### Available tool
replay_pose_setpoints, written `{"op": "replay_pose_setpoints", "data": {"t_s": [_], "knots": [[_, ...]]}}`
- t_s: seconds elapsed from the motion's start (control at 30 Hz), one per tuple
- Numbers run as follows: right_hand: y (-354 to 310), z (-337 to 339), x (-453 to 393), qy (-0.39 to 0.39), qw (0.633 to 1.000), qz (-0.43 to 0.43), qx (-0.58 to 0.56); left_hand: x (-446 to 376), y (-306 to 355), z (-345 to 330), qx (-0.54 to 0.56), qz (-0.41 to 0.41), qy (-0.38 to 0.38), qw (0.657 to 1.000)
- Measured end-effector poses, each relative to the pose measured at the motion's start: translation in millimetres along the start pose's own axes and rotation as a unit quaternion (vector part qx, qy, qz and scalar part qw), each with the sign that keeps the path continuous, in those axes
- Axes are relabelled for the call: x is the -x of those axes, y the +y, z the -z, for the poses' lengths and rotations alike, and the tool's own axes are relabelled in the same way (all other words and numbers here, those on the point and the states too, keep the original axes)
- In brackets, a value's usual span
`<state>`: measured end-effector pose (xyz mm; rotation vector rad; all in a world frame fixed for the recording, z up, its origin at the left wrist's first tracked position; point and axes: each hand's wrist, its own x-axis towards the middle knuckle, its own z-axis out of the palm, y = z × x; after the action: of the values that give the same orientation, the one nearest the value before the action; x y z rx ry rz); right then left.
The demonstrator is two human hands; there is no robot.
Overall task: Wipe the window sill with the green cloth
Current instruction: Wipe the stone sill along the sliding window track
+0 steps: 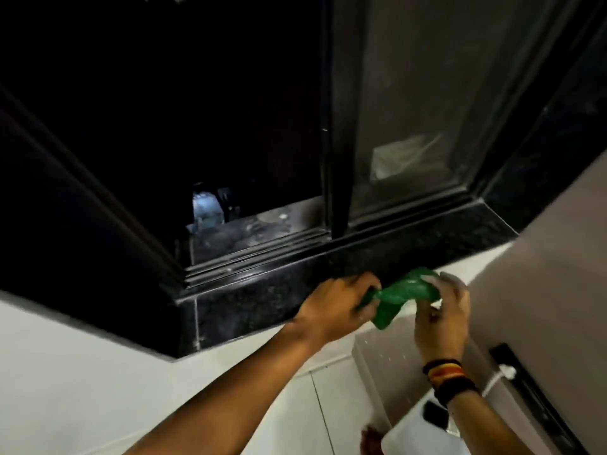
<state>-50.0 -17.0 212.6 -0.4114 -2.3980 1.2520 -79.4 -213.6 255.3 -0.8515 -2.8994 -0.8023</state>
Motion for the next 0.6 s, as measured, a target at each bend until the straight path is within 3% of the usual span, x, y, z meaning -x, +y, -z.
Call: {"op": "replay_pose_setpoints", "data": {"t_s": [0.13,0.27,0.37,0.47,0.6], "knots": [[-70.2,-47.0,-11.9,-0.027,0.987,0.149,-0.052,56.9,-46.7,19.7,-0.079,0.002,0.092,0.993],[-104.5,-116.2,-19.8,-0.177,0.914,0.358,0.068,109.7,-121.4,20.1,-0.168,0.034,0.08,0.982],[-103.4,-168.5,-21.6,-0.28,0.879,0.35,0.159,142.1,-163.5,20.3,-0.239,0.033,-0.007,0.97],[-89.2,-187.3,-13.3,-0.289,0.897,0.276,0.188,151.6,-184.9,23.7,-0.235,0.026,-0.057,0.97],[-75.4,-188.1,-11.3,-0.299,0.883,0.281,0.226,147.0,-192.9,25.7,-0.187,0.032,-0.064,0.98]]}}
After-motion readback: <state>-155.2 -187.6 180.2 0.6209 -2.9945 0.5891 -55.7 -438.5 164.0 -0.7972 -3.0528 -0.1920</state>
